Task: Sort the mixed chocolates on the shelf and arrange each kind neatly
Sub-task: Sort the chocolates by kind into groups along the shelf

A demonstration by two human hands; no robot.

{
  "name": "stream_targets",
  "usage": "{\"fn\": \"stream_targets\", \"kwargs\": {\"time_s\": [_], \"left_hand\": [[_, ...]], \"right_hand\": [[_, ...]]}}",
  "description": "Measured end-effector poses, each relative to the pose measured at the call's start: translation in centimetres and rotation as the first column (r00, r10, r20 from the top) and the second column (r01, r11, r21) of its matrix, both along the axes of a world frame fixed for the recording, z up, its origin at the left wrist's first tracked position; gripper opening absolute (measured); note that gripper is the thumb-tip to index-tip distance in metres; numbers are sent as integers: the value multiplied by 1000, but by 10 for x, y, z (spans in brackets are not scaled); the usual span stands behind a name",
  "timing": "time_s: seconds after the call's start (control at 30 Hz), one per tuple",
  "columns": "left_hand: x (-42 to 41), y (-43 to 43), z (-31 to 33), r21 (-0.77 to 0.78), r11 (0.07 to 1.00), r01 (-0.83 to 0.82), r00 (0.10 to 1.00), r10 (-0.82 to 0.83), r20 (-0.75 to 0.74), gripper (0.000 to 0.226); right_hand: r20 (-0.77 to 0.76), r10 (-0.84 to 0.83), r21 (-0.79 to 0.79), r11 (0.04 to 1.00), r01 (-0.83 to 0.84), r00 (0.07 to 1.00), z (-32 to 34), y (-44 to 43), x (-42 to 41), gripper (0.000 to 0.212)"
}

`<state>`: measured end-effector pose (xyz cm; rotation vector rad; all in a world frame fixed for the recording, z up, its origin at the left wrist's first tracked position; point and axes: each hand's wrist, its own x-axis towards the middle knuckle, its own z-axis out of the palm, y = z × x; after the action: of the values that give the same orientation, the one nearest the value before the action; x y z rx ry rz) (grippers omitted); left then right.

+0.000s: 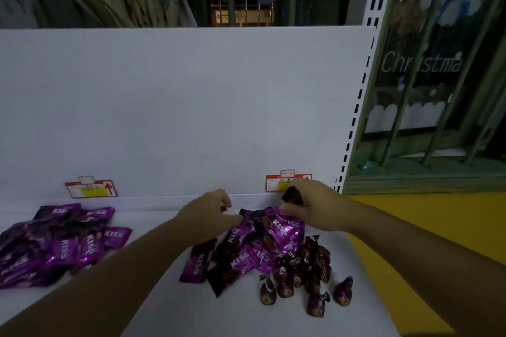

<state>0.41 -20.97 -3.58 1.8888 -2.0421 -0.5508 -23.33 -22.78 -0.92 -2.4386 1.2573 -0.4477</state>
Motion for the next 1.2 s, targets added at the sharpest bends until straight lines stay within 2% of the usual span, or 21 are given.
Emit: {"fn": "stream_targets", "kwargs": {"time_s": [0.1, 0.17, 0.23, 0.3, 0.43, 0.57, 0.73, 0.8, 0.93, 1.03, 1.07, 1.1, 1.2], "left_hand": [[-8, -3, -4, 117, 993, 13, 991, -29, 132, 76], [-11, -5, -4, 144, 989, 33, 981, -59, 186, 85], [-14, -6, -2, 145, 988, 53, 972, -84, 219, 75], [-16, -8, -1, 114, 991, 75, 965, -101, 243, 54], [-15, -9, -3, 73, 995, 65, 980, -77, 185, 53], [-7, -8, 1, -26, 995, 96, 988, -92, 126, 44], [6, -5, 5, -119, 989, 87, 995, -81, 52, 27], [14, -5, 5, -149, 988, 43, 999, -44, 0, 26], [29, -1, 5, -203, 975, -94, 995, 84, -57, 27], [39, 7, 8, -131, 965, -226, 969, 209, -132, 21], [42, 11, 11, -95, 966, -240, 968, 230, -105, 19], [45, 17, 13, -54, 972, -229, 973, 228, -17, 24], [50, 36, 12, 99, 975, -201, 919, 153, 363, 49]], "right_hand": [[-197, 92, -56, 993, -104, 976, -6, -4, 11, 25], [-259, 107, -42, 992, -122, 960, -11, -9, 14, 33], [-292, 101, -3, 994, -107, 951, -11, -12, 15, 41], [-277, 107, 58, 994, -95, 955, -10, -13, 15, 36], [-196, 113, 118, 989, -90, 974, -11, -14, 13, 23], [-102, 90, 143, 987, -75, 991, -14, -15, 11, 28], [-47, 18, 57, 998, -15, 999, -16, -14, 11, 23], [-29, 5, 15, 1000, -5, 1000, -15, -11, 11, 30], [-45, -15, -80, 997, 11, 999, -13, -8, 11, 33], [-53, -17, -137, 991, 10, 998, -13, -7, 10, 26], [-46, -14, -143, 990, 8, 999, -14, -7, 10, 25], [-34, -9, -138, 990, 5, 999, -14, -7, 10, 25], [5, 12, -118, 993, -11, 1000, -15, -9, 11, 26]]}}
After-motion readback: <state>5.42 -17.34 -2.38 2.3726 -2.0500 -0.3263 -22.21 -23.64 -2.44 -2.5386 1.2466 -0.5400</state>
